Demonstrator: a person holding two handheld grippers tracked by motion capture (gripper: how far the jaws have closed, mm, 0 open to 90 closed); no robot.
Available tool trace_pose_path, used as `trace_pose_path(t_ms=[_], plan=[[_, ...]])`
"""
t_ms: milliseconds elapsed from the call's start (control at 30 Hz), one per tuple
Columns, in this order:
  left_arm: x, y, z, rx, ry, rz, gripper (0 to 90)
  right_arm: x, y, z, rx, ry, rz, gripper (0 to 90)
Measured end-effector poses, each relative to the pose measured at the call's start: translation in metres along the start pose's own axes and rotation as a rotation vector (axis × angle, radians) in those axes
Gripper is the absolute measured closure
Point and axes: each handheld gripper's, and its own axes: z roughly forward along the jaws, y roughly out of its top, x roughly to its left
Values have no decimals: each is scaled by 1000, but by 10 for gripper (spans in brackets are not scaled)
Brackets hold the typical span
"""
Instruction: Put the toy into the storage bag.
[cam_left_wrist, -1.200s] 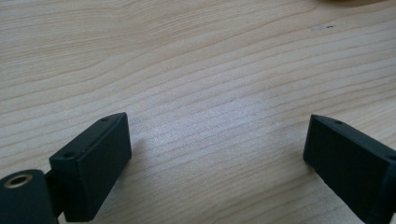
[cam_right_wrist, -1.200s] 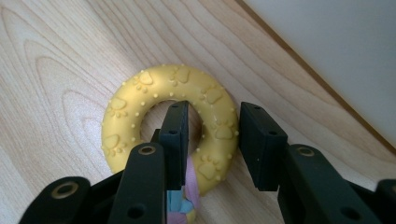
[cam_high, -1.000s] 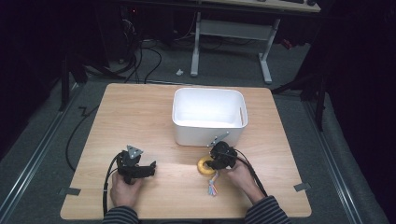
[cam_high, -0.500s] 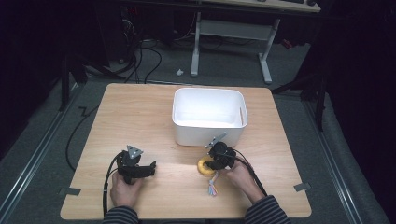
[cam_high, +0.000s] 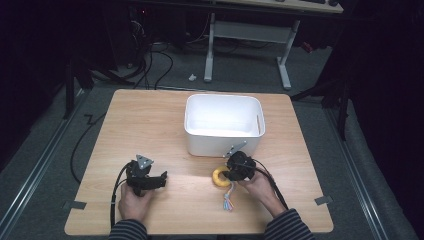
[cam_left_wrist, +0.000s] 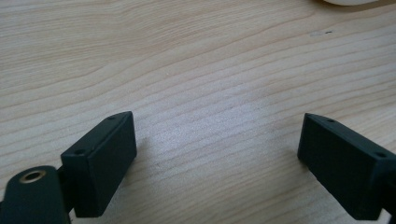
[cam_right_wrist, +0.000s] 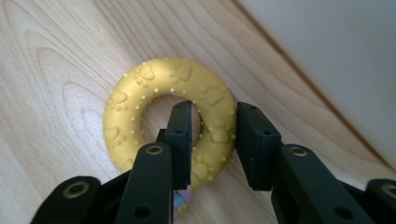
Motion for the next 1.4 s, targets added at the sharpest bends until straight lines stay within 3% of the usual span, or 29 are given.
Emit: trace_pose_path(t_ms=[167,367,467,633,767,1133,1400], plan=[[0,0,0,-1,1,-1,128,-5,-2,-11,-24,20,13,684],[0,1,1,0,-1,1,131,-4,-1,-27,-37,-13,-10,684],[0,1,1,-1,0,1,134,-3,-2,-39,-60,26,-2,685],[0,1,1,-2,0,0,139,-4,-2,-50,-60,27,-11,686],[0,1,1,-2,1,0,140,-8,-3,-62,-98,55,4,686],[0,1,1,-2,2,-1,141,-14,1,-98,-177,63,-6,686],[-1,1,1,-4,4,-3,141,-21,10,-115,-178,80,4,686]])
